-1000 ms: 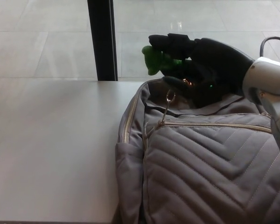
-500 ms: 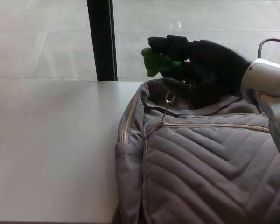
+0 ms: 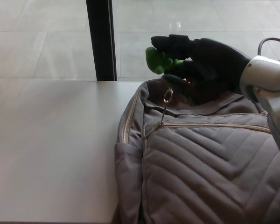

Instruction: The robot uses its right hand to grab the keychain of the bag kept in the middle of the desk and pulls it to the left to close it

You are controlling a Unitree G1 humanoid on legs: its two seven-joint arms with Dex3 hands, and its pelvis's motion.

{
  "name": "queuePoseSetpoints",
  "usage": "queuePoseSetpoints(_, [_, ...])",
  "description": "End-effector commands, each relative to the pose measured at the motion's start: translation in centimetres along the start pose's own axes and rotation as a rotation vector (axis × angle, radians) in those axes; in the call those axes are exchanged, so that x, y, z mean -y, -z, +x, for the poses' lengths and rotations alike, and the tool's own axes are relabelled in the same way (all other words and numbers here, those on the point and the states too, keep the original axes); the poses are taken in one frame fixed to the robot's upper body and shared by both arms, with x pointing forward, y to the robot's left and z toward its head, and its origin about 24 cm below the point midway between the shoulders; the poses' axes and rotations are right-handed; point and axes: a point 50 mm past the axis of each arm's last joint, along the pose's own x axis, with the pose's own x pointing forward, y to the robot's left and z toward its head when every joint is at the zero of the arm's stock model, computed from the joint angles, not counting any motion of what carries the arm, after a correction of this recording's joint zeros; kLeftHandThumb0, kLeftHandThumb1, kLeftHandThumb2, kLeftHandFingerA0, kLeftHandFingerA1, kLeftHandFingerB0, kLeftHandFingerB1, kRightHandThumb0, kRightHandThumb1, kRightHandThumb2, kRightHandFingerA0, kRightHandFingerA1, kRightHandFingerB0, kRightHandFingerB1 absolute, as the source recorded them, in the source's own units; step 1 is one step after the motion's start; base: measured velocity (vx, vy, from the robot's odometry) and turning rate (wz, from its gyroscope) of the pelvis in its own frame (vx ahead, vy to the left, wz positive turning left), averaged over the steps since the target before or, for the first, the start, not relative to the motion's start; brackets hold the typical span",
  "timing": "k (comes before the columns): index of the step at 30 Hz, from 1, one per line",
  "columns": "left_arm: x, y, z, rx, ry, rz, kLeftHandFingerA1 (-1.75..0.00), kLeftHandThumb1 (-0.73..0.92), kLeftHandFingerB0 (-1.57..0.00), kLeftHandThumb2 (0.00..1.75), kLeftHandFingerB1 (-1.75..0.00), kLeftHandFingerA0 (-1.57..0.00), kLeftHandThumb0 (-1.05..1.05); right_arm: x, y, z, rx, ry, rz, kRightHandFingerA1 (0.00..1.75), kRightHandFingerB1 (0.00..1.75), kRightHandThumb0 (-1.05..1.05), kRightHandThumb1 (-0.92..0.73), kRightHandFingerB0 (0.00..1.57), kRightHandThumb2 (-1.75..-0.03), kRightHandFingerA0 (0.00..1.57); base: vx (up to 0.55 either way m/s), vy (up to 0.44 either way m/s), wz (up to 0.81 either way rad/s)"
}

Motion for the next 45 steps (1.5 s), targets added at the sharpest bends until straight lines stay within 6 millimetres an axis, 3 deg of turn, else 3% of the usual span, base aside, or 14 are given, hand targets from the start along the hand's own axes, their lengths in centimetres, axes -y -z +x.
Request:
queuePoseSetpoints(1, [-0.2,0.4,-0.2,-0.024,-0.017,-0.012,-1.17,0.78,-0.60,0.70,-1.11,-0.76,-1.05,0.8,-0.6,-0.3,0.028,0.037,-0.039,0.18,0.00,-1.04,-0.62,0.00,-1.04,0.00,0.00,0.000,0.00])
queuePoseSetpoints(34, [-1.2,2.0,-2.1,-0.066,-0.034,-0.003,-1.17,0.78,-0.60,0.70,-1.11,-0.76,-1.05,-0.9,-0.1,-0.6,0.024,0.007,-0.019,0.18,0.00,-1.04,-0.62,0.00,-1.04,0.00,0.00,0.000,0.00])
queuePoseSetpoints(45, [-0.8,2.1,-1.8,-0.069,-0.025,-0.006,-1.17,0.78,-0.60,0.70,-1.11,-0.76,-1.05,-0.8,-0.1,-0.8,0.015,0.011,-0.024,0.18,0.00,-1.04,-0.62,0.00,-1.04,0.00,0.00,0.000,0.00])
